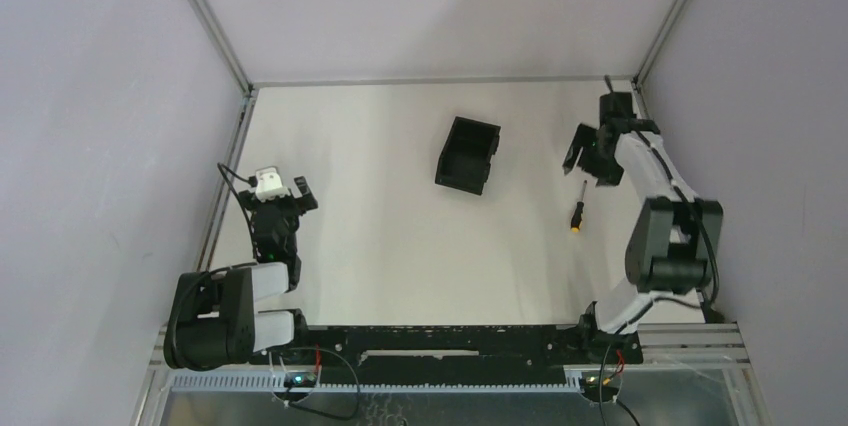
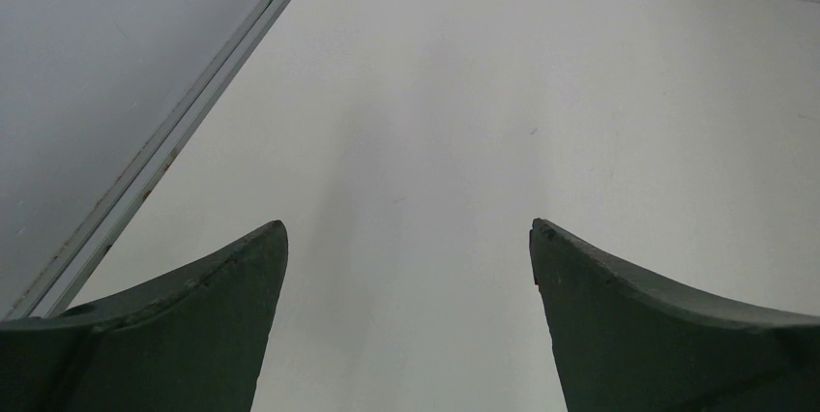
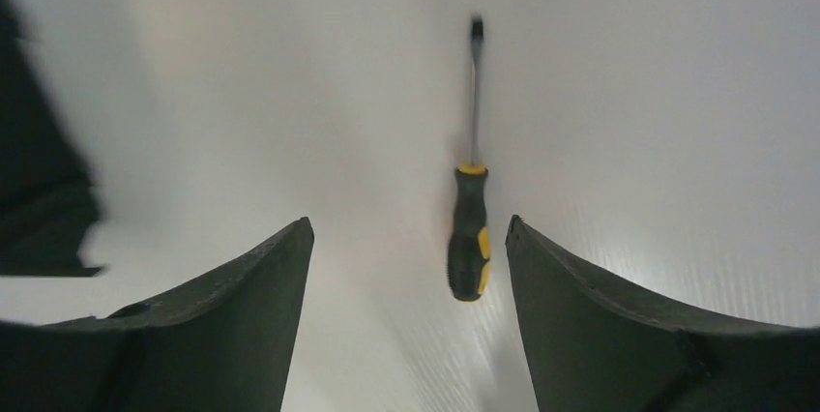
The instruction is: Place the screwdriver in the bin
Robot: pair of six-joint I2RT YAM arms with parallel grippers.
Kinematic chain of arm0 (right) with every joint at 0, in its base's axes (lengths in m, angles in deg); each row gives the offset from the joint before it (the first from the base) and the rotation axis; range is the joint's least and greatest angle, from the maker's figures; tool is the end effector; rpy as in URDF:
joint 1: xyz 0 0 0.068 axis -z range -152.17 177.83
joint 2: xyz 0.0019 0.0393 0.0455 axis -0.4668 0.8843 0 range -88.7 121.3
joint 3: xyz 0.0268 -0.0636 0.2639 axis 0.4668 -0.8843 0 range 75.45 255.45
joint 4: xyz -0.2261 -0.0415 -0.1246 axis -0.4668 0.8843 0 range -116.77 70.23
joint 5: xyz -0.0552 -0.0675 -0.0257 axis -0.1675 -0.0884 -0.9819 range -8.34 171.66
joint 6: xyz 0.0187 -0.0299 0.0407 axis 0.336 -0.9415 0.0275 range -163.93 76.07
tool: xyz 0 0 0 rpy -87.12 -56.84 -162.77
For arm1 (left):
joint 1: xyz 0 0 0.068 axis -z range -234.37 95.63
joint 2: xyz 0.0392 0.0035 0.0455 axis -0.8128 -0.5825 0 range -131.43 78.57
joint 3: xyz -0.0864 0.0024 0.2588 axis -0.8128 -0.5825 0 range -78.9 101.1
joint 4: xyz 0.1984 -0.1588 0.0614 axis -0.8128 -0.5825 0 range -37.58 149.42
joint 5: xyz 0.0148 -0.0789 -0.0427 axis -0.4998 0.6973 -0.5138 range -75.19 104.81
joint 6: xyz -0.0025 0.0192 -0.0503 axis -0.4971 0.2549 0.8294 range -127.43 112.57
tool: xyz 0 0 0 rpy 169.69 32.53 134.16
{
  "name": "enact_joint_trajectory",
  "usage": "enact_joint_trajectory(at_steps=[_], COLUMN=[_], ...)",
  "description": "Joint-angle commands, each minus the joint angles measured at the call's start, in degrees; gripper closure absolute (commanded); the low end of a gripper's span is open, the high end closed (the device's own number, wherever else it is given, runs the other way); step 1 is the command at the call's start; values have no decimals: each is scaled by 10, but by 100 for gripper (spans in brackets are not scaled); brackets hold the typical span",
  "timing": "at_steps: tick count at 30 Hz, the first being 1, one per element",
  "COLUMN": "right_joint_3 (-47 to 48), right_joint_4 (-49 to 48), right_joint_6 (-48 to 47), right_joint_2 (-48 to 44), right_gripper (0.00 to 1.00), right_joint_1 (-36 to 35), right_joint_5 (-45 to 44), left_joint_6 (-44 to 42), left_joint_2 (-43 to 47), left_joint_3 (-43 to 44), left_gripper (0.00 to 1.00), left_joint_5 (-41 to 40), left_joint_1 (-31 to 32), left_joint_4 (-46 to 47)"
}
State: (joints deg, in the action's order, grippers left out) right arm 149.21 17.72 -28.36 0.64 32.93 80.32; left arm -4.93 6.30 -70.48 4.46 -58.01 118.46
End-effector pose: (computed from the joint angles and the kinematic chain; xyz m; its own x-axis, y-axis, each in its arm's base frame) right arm 0.3224 -0.0296 0.2745 -0.8045 0.3412 -0.4861 0.3286 0.9375 0.1144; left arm 0.2092 0.0197 0.1624 -0.0731 -0.0477 -0.9962 -0.2444 0.9693 -0.0285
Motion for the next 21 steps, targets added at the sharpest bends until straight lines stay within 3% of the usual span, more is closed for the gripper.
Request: enact_joint_trajectory(at_steps=[1, 12, 13, 17, 21], right_joint_3=[-17, -54, -54, -29, 52], right_joint_4=[45, -1, -4, 13, 80], right_joint_6=[-17, -25, -29, -46, -54], right_joint_2=[67, 181, 187, 196, 173], right_gripper=[22, 52, 57, 97, 100], right_joint_1=[3, 3, 4, 10, 11], right_joint_5=[-7, -45, -43, -30, -43], left_joint_6=[-9, -10, -10, -10, -9], left_joint_2=[1, 1, 1, 1, 1], left_joint_3=[25, 25, 25, 25, 25], left_gripper=[0, 0, 0, 0, 0], left_joint_5=[-1, -1, -1, -1, -1], left_joint_1=[3, 3, 3, 3, 3], left_joint_4=[19, 19, 19, 18, 19])
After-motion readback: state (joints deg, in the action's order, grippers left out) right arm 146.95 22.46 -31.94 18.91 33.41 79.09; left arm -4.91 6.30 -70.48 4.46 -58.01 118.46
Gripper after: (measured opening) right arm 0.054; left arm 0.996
